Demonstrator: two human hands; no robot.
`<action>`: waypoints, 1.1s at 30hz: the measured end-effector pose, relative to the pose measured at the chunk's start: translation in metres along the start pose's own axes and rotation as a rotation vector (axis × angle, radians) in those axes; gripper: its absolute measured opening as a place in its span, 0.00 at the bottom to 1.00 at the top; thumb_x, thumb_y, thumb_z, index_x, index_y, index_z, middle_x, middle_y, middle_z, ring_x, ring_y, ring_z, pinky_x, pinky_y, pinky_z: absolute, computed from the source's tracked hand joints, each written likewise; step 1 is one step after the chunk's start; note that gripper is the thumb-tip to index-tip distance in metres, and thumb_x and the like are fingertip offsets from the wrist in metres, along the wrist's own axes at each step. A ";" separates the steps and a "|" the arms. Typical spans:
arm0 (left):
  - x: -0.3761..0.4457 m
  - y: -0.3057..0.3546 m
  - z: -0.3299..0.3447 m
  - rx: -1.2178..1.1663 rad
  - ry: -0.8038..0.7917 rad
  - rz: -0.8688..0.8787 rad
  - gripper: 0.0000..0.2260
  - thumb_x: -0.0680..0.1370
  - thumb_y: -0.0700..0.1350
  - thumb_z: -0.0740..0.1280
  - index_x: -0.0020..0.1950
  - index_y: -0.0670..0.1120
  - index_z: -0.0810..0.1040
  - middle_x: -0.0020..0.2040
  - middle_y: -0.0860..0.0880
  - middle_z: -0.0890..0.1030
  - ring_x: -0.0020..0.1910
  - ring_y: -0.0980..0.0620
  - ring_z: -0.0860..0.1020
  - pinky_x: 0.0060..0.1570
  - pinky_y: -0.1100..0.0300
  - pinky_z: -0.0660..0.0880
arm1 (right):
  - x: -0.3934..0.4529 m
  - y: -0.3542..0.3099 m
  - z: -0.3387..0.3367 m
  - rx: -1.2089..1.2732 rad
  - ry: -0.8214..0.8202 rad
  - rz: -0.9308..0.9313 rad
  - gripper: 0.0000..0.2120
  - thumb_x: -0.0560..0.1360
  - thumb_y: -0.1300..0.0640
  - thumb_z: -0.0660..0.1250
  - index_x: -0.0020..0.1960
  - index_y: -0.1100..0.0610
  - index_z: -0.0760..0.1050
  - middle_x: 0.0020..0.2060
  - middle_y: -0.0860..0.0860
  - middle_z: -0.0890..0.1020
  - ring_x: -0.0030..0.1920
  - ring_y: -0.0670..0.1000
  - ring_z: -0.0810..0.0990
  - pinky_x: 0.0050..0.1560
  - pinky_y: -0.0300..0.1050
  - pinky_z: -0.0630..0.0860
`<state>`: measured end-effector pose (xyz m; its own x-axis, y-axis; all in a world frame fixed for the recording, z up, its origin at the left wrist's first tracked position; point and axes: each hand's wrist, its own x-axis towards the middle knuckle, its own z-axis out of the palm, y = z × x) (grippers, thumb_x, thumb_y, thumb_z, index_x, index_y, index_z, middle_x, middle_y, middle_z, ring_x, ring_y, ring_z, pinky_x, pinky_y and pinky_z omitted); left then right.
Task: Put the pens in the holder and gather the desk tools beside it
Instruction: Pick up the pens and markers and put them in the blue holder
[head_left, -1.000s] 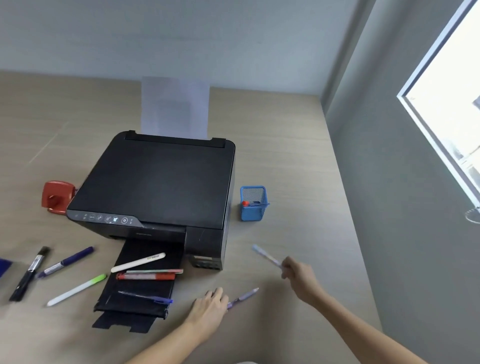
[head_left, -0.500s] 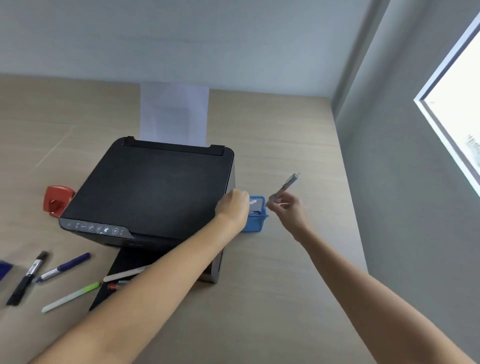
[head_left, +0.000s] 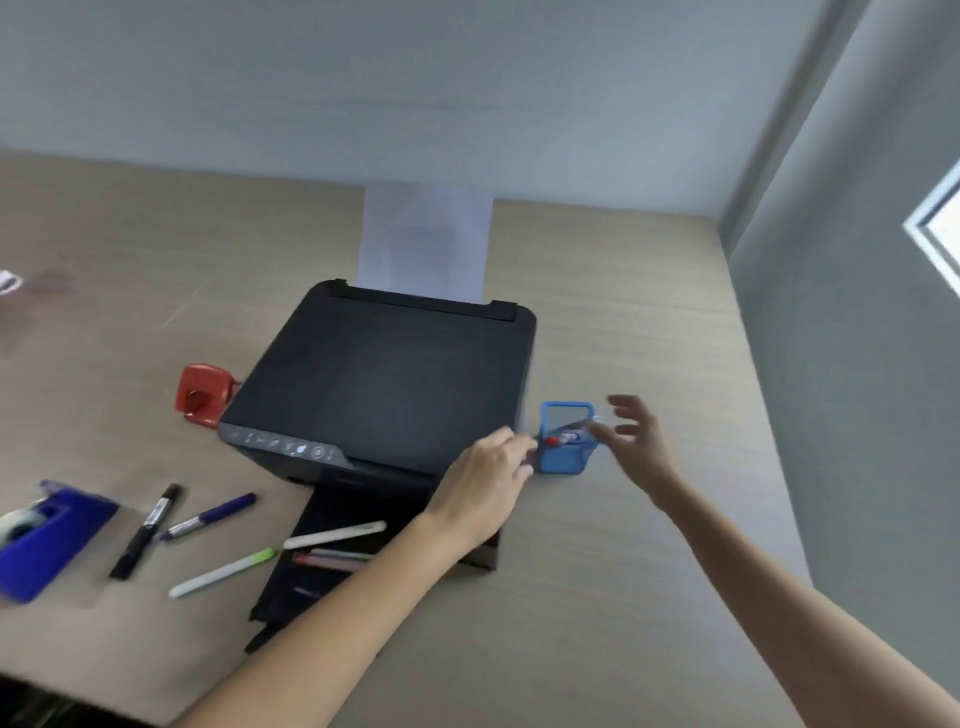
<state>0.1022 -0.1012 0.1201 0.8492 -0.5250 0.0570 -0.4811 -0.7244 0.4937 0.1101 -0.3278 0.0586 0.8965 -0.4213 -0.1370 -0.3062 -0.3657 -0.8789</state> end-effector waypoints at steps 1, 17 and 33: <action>-0.023 -0.016 -0.008 -0.042 0.020 -0.034 0.06 0.79 0.44 0.65 0.53 0.47 0.79 0.47 0.49 0.80 0.42 0.49 0.79 0.42 0.54 0.79 | -0.014 0.004 -0.002 0.017 0.086 -0.008 0.17 0.72 0.56 0.72 0.59 0.55 0.74 0.52 0.53 0.79 0.45 0.54 0.79 0.40 0.45 0.76; -0.102 -0.252 -0.030 0.172 -0.404 -0.251 0.09 0.78 0.40 0.67 0.57 0.40 0.78 0.54 0.41 0.80 0.53 0.43 0.80 0.51 0.52 0.75 | -0.186 -0.019 0.201 -0.714 -0.500 -0.511 0.12 0.75 0.68 0.62 0.56 0.56 0.72 0.48 0.53 0.77 0.44 0.54 0.78 0.43 0.46 0.78; -0.143 -0.276 -0.009 0.211 -0.285 -0.015 0.18 0.78 0.52 0.66 0.63 0.45 0.70 0.56 0.45 0.76 0.54 0.45 0.76 0.53 0.51 0.74 | -0.178 -0.048 0.243 -0.989 -0.422 -0.164 0.16 0.73 0.74 0.59 0.59 0.63 0.69 0.52 0.62 0.78 0.49 0.63 0.80 0.45 0.52 0.76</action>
<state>0.1150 0.1780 -0.0162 0.7758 -0.5957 -0.2080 -0.5287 -0.7936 0.3012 0.0432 -0.0334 0.0137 0.9299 -0.0570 -0.3634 -0.1261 -0.9775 -0.1693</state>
